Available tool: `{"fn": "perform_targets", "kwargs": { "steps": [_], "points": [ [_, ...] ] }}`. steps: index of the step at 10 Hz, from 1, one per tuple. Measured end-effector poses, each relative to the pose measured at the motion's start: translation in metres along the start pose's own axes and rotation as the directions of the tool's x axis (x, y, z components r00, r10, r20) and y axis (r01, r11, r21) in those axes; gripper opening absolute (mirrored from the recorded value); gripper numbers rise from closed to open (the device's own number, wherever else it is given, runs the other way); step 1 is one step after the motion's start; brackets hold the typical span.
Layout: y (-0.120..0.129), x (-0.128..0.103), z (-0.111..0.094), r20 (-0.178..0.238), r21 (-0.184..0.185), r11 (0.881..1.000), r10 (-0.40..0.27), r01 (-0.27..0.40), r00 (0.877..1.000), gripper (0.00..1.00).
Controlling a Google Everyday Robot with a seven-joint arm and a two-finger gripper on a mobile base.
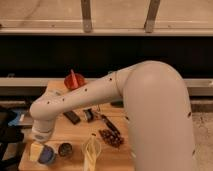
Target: Place sponge in tray
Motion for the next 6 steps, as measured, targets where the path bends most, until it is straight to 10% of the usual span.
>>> {"fn": "perform_targets", "kwargs": {
  "steps": [6],
  "points": [
    [0.0038, -0.0013, 0.0120, 0.002, 0.020, 0.999, 0.043, -0.043, 0.999, 0.36]
  ]
}}
